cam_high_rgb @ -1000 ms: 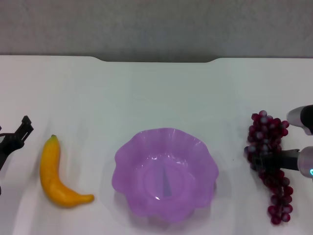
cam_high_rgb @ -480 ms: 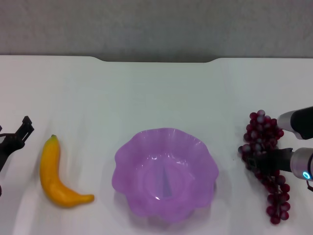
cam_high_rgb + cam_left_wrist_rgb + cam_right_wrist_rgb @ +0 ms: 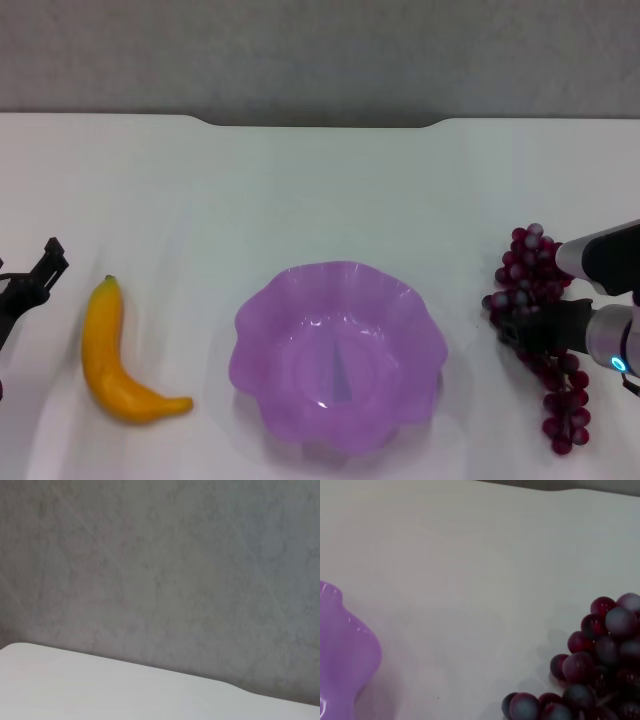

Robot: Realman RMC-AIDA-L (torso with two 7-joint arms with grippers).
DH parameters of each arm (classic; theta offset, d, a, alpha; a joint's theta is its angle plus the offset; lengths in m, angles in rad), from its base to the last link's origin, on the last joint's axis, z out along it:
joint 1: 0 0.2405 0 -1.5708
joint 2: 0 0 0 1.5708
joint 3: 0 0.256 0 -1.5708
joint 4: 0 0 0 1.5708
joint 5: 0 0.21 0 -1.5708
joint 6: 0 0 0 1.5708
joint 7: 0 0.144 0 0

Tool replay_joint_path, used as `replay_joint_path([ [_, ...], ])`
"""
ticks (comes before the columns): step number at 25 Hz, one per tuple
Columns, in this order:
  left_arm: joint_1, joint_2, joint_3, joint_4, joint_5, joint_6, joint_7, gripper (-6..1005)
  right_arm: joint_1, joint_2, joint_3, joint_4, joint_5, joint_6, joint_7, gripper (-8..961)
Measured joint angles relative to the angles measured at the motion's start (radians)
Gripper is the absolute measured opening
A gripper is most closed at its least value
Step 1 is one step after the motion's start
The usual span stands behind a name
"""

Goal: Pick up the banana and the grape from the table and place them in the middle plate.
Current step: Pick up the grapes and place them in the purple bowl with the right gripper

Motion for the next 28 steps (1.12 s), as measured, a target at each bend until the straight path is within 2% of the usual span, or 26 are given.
replay_joint_path([
  [4,0.0,0.0,0.0,0.0,0.0,0.0,0.0,891,-0.021,0.001,-0.049,0.002,0.019,-0.077,0.001,442],
  [13,-0.002,0.0,0.0,0.0,0.0,-0.001,0.0,891,-0.088,0.0,-0.293,-0.008,0.051,-0.454,0.0,428],
  [17,-0.002,0.0,0.0,0.0,-0.001,-0.001,0.0,891,-0.097,0.0,-0.38,-0.021,0.052,-0.565,0.002,422],
  [28,-0.002,0.0,0.0,0.0,-0.003,-0.002,0.0,890,-0.143,-0.001,-0.473,-0.043,0.05,-0.804,0.014,399],
])
